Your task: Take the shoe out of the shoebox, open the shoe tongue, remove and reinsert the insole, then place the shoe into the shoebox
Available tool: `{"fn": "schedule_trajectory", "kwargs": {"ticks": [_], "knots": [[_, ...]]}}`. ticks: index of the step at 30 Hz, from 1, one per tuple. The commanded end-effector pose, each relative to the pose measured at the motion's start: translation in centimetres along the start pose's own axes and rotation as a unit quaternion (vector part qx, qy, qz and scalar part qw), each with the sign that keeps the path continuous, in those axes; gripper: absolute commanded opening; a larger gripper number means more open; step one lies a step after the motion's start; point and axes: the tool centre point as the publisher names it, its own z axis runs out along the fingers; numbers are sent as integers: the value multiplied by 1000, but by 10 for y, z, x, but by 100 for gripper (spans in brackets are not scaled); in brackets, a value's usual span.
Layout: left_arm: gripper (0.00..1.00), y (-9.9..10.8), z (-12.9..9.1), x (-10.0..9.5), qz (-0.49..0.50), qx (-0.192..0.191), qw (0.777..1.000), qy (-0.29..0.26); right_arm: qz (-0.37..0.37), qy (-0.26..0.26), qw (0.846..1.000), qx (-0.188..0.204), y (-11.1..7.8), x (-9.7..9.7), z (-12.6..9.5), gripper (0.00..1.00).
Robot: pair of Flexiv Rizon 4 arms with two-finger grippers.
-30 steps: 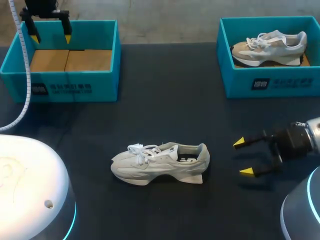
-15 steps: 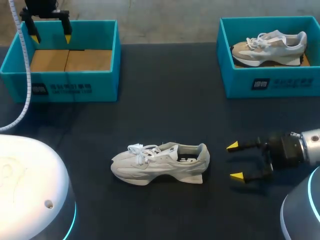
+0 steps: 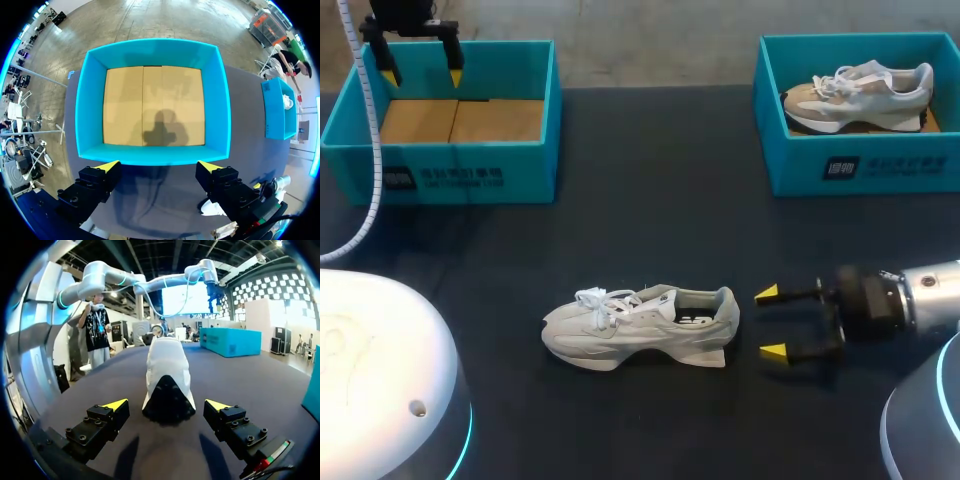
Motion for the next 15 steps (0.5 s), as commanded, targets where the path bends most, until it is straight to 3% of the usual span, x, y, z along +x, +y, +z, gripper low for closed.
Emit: {"fn": "schedule_trajectory", "kwargs": {"ticks": [1,15], "knots": [[100,0,0,0,0,0,1000,0,-3,0,1000,-1,1,-4,18,100],[100,0,0,0,0,0,1000,0,-7,-3,1000,-9,5,-3,55,100]]}}
